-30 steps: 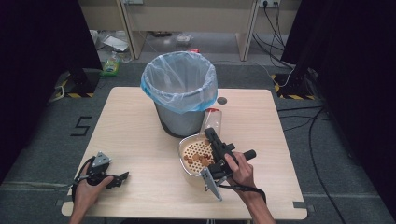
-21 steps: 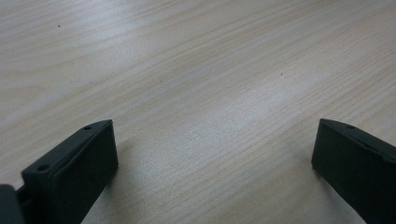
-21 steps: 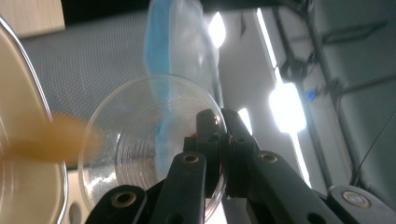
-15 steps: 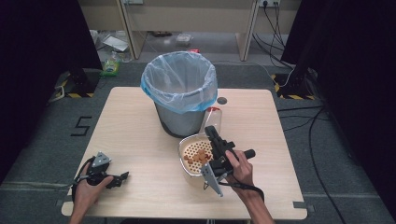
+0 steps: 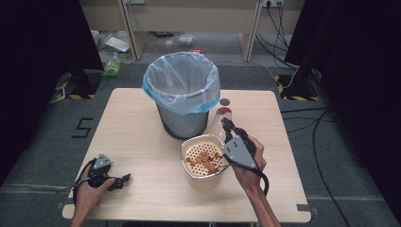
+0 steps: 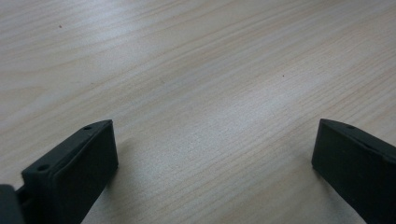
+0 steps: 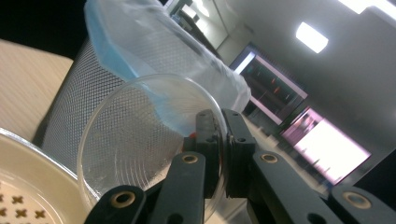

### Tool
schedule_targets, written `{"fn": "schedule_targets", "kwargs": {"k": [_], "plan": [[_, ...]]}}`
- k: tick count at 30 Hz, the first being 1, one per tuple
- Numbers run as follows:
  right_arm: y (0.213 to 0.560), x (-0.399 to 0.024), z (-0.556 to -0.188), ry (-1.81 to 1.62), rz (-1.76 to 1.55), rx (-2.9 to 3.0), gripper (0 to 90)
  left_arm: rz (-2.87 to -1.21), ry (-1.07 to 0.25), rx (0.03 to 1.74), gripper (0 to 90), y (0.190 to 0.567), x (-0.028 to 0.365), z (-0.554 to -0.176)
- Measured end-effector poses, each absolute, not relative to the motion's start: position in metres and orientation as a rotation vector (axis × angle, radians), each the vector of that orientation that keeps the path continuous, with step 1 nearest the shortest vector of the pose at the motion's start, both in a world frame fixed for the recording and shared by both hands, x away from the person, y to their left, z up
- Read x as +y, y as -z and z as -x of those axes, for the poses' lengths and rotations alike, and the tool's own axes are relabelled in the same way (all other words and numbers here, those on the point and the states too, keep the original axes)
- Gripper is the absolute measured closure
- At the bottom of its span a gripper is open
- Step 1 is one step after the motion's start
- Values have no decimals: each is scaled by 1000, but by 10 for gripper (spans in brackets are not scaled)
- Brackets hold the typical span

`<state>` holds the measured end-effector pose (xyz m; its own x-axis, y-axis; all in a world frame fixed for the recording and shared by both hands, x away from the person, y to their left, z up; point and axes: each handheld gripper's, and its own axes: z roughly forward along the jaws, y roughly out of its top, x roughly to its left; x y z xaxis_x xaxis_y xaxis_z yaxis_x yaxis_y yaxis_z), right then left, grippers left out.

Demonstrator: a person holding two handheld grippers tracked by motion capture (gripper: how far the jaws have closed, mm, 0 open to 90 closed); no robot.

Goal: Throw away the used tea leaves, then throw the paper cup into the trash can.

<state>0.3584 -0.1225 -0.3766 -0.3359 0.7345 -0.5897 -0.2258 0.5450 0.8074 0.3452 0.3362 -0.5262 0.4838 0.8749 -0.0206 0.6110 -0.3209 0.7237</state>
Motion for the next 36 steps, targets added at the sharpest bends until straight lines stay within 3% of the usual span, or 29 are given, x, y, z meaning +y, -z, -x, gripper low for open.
{"fn": "schedule_targets", "kwargs": {"k": [20,36], "plan": [[351,-156,-403,-1264,-765,1655,863,-2052,-499,1222,0,526,336,-345],[266,-147,-446,-1237,-743,1627,862,-2052,-498,1222,0,526,336,-345]]}}
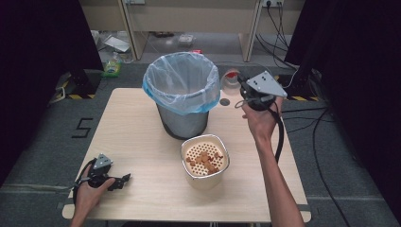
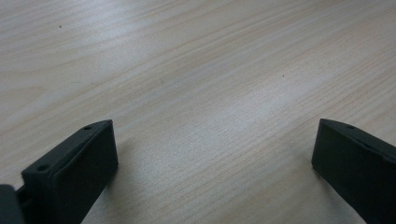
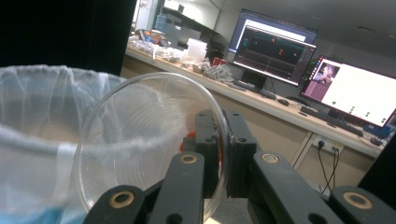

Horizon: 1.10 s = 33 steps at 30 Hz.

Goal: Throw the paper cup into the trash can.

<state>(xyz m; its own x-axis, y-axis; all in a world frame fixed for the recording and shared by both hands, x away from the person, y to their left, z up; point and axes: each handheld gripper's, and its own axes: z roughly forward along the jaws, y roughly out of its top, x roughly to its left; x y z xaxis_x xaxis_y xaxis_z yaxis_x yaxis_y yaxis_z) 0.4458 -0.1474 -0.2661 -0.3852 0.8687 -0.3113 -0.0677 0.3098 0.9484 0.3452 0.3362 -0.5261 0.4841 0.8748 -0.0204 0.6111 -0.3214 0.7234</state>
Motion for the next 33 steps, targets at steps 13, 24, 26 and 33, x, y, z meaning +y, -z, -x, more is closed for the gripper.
{"fn": "schedule_targets", "kwargs": {"k": [13,24,26,33], "plan": [[238,-97,-479,-1261,-715,1676,857,-2051,-499,1223,0,526,336,-345],[249,-56,-502,-1281,-734,1766,835,-2051,-499,1223,0,526,336,-345],[251,-50,-506,-1284,-739,1779,822,-2051,-499,1223,0,526,336,-345],[257,-44,-514,-1281,-809,1803,639,-2051,-497,1221,0,526,336,-345]]}}
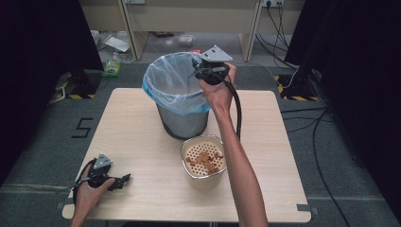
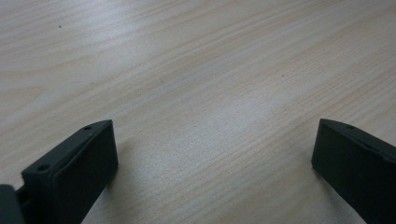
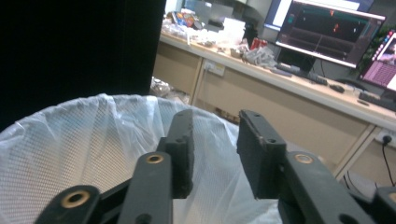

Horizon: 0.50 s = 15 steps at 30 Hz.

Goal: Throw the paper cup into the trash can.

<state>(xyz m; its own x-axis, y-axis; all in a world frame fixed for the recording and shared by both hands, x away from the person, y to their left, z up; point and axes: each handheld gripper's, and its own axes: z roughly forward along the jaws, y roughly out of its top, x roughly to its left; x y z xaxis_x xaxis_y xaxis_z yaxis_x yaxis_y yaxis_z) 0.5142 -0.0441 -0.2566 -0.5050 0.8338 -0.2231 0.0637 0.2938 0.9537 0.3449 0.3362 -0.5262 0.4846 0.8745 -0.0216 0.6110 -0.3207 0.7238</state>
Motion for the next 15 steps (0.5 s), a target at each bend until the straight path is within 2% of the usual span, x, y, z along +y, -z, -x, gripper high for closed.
{"fn": "schedule_targets", "kwargs": {"k": [8,15], "plan": [[261,-73,-508,-1294,-905,1798,520,-2049,-497,1222,0,526,336,-345],[269,-102,-495,-1294,-962,1817,470,-2049,-498,1222,0,526,336,-345]]}}
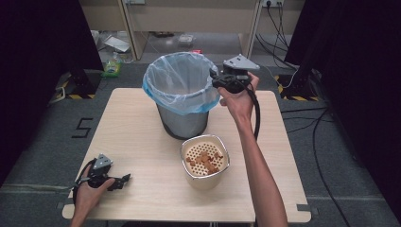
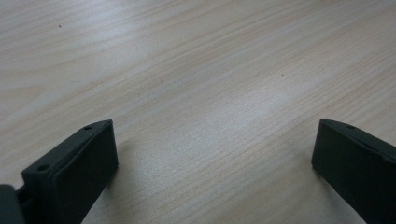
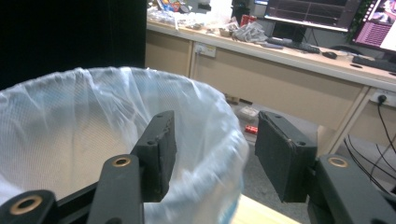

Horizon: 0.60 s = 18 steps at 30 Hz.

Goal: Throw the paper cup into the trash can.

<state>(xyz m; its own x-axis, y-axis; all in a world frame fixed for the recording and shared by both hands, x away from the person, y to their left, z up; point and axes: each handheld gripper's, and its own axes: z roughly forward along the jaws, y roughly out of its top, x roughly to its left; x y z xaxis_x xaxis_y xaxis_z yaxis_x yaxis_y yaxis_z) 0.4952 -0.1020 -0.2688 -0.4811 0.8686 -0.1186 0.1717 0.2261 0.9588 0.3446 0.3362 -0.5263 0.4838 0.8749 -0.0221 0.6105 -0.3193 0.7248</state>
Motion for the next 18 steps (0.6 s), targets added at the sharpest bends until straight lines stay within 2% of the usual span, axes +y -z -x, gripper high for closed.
{"fn": "schedule_targets", "kwargs": {"k": [11,18], "plan": [[285,-137,-468,-1244,-976,1876,422,-2051,-498,1221,0,526,337,-344],[307,-161,-445,-1208,-983,1911,412,-2051,-498,1222,0,526,337,-344]]}}
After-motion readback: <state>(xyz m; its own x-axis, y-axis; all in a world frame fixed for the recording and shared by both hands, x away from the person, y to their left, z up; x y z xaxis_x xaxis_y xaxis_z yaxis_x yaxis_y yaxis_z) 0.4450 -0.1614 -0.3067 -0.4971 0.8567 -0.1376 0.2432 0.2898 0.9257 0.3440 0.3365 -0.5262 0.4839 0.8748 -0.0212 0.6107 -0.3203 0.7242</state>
